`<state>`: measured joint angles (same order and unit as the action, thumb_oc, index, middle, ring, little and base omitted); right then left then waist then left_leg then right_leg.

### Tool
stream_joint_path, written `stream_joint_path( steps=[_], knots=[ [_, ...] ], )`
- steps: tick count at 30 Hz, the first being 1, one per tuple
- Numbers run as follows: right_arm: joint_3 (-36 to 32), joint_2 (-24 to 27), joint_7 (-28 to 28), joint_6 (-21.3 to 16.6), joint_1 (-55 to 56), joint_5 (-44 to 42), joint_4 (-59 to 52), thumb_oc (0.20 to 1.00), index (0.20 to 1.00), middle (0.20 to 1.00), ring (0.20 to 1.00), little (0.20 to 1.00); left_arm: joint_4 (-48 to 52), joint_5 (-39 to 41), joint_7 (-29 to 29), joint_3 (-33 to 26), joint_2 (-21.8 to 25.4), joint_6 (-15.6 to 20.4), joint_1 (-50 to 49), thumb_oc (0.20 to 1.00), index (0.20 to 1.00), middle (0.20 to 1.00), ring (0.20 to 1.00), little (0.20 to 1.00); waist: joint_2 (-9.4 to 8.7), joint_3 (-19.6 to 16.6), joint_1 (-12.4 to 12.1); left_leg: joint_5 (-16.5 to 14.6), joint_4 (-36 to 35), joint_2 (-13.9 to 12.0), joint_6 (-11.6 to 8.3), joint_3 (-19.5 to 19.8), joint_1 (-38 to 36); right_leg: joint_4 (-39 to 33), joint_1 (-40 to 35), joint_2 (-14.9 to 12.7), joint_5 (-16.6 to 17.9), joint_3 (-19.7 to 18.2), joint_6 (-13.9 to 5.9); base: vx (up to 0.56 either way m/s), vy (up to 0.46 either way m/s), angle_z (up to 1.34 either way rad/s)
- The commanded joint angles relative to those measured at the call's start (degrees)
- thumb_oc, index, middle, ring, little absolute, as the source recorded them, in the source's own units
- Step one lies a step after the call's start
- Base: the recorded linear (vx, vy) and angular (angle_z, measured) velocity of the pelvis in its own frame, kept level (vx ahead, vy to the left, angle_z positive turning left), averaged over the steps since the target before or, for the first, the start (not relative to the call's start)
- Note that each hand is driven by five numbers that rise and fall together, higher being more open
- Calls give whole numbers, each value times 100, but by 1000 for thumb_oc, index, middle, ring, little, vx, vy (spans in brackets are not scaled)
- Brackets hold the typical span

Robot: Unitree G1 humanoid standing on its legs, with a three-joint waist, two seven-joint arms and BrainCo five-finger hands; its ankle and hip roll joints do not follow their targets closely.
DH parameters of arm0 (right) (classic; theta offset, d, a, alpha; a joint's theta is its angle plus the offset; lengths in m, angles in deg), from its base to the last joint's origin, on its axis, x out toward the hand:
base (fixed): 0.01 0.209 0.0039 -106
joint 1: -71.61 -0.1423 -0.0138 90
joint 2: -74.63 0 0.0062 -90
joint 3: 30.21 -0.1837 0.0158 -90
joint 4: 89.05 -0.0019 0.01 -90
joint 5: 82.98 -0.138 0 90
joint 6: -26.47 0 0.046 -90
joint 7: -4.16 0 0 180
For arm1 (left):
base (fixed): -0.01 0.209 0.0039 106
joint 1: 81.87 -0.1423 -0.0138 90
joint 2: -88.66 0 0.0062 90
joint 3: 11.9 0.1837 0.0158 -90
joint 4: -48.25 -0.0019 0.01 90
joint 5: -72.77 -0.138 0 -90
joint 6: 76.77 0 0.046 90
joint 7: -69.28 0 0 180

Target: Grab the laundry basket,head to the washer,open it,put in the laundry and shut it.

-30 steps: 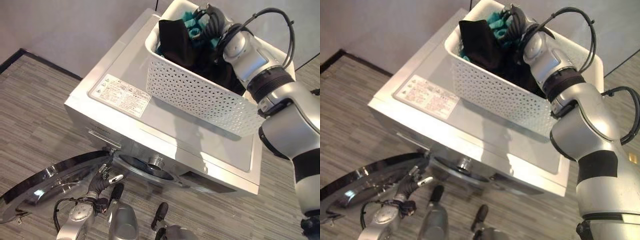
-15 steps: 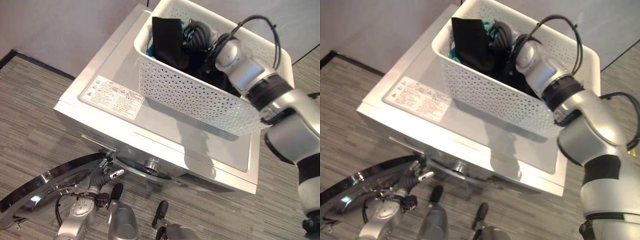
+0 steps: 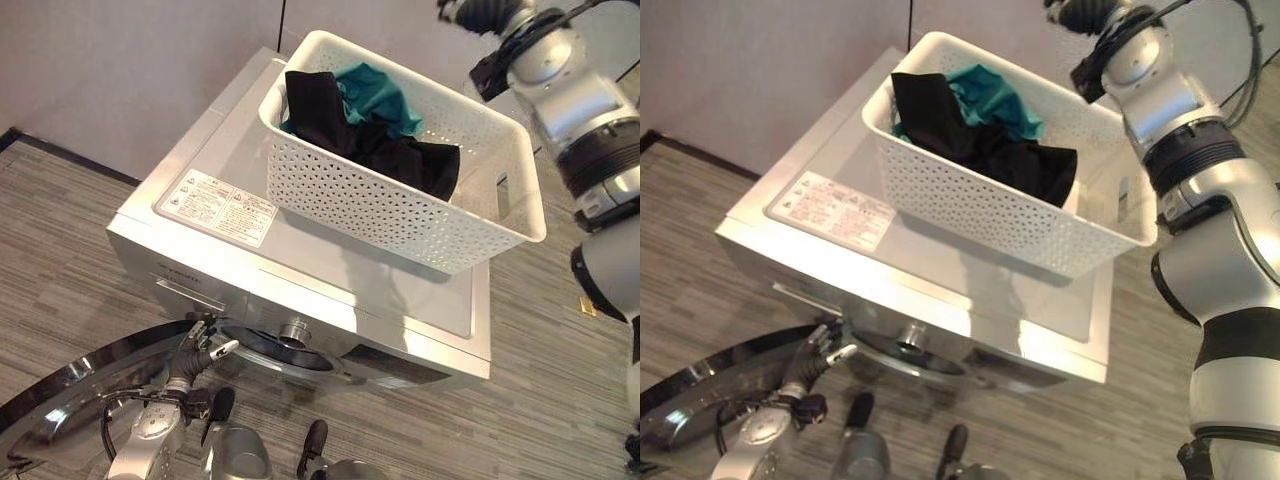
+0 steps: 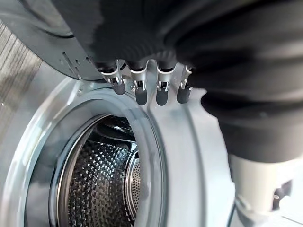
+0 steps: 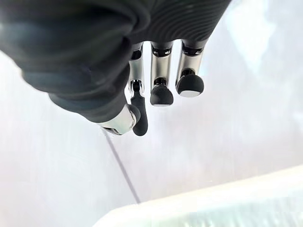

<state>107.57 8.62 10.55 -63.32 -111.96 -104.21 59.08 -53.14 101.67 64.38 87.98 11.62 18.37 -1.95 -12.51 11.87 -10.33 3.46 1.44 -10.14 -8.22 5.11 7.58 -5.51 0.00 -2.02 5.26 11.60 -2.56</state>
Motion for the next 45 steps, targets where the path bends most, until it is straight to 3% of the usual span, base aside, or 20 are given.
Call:
stream_joint_path(
  steps=[1, 5, 9, 11, 12, 23, 40, 45],
  knots=[
    [-144, 79, 770, -280, -866, 155, 339, 200, 200, 200, 200, 200, 41, 41, -118, 265, 137, 328, 200, 1000, 1000, 1000, 1000, 1000, 91, -541, 8, -429, -592, -156, 334, 163, -552, 51, -223, -567, -532, -305, -530, 0, 0, 0],
    [-201, 2, 792, -260, -861, 201, 413, 200, 200, 200, 200, 200, 23, 99, -154, 283, 146, 329, 189, 1000, 1000, 1000, 1000, 1000, 95, -588, 15, -437, -597, -165, 327, 179, -588, 51, -263, -566, -545, -300, -522, 0, 0, 0],
    [-6, -111, 365, -201, -707, 119, 601, 200, 200, 200, 200, 200, 42, 164, -87, 294, 148, 342, 161, 1000, 1000, 1000, 1000, 1000, 80, -572, 8, -418, -593, -164, 313, 192, -588, 51, -277, -562, -549, -288, -514, -1, -6, -4],
    [192, -224, 64, -110, -597, 225, 913, 837, 837, 837, 837, 837, 170, 153, -36, 312, 165, 343, 131, 1000, 1000, 1000, 1000, 1000, 66, -540, -16, -407, -586, -175, 310, 211, -577, 51, -288, -561, -550, -264, -509, -11, -20, 0],
    [268, -319, -97, 7, -447, 411, 1126, 1000, 1000, 1000, 1000, 1000, 263, 130, -25, 368, 147, 351, 133, 1000, 1000, 1000, 1000, 1000, 55, -421, -65, -385, -576, -182, 309, 235, -538, 51, -272, -551, -547, -228, -510, -25, -38, 2],
    [280, -454, -229, 141, -87, 638, 1279, 1000, 1000, 1000, 1000, 1000, 279, -6, -82, 431, 164, 361, 210, 1000, 1000, 1000, 1000, 1000, -52, 130, -360, -235, -525, -153, 321, 420, -13, 51, 26, -497, -502, -86, -500, -50, -25, 10],
    [333, -967, -266, 230, 53, 616, 1386, 1000, 1000, 1000, 1000, 1000, 295, 16, -184, 464, 308, 365, 352, 1000, 1000, 1000, 1000, 1000, -192, 373, -618, -172, -499, -20, 367, 627, 403, 51, 269, -527, -461, 76, -527, 5, -1, 4],
    [596, -1211, -378, 293, 168, 822, 1045, 1000, 1000, 1000, 1000, 1000, 234, -20, -196, 485, 333, 282, 395, 1000, 1000, 1000, 1000, 1000, -333, 384, -583, -209, -490, -41, 366, 607, 388, 51, 250, -503, -454, 73, -528, 9, -2, 2]
  ],
)
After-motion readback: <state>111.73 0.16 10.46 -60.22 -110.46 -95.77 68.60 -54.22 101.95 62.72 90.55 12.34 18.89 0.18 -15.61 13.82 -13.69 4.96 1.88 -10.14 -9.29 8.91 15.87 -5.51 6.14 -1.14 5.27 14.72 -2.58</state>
